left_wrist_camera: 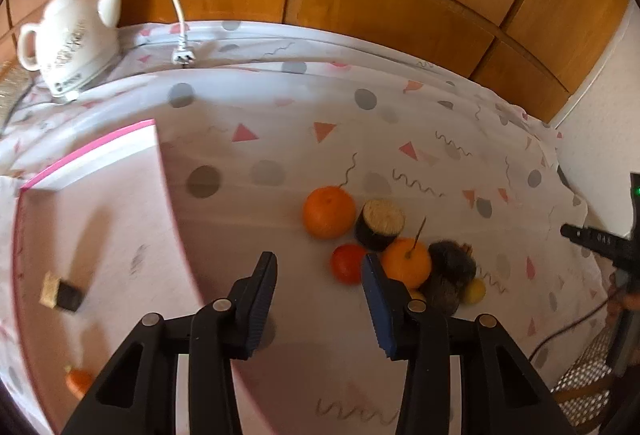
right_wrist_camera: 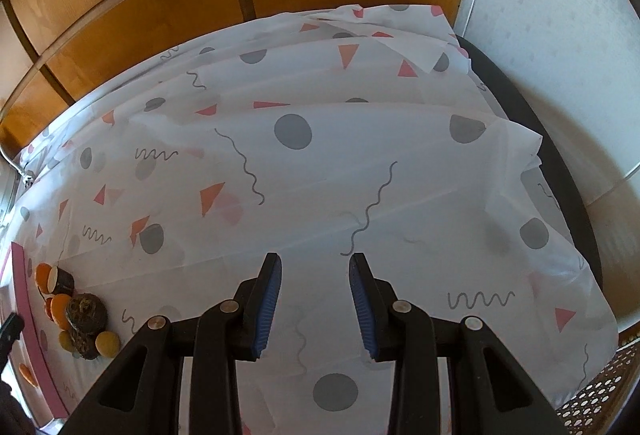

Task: Organize fruits
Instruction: 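Reach the left tool toward the orange beside the fruit pile, then grasp the orange with the left tool and drop it in the tray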

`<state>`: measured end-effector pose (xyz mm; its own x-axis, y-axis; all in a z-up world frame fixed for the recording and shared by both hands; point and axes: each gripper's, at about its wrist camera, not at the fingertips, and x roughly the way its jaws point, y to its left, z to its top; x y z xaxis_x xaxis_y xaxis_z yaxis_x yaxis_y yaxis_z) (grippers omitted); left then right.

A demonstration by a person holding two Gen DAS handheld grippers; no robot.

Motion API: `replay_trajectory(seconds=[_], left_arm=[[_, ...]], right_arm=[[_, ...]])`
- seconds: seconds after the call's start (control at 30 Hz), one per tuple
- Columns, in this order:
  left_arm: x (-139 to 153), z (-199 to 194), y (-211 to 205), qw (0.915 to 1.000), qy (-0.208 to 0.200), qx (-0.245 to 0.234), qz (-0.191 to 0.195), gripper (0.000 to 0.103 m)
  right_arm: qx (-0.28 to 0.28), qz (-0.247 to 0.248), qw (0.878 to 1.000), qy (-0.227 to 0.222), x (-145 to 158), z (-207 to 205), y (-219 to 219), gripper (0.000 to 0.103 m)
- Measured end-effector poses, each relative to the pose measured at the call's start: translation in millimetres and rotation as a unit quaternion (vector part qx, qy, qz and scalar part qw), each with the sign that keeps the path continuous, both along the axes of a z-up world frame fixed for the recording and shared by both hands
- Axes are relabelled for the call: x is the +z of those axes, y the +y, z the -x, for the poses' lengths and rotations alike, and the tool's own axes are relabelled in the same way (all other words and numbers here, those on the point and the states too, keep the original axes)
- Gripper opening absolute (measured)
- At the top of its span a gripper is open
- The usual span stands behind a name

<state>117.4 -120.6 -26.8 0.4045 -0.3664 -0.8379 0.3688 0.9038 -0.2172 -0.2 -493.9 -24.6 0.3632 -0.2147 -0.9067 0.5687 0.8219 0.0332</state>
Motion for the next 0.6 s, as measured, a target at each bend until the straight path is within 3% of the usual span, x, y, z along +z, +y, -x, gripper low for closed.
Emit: replay_trajectory(seconds=[0.43,0.6], left_arm=[[-42,-56,-18,0.9933,0.072,0.06,0.067,0.048],[-47,-59,-18,0.9919,0.076,0.057,0.084,0.04]], right_arm=[[0.012,-0.001,1.0,0.01,-4,-6,1,0.035],[0.01,-0.001,1.0,0.017,-7,-7,-1,0.035]])
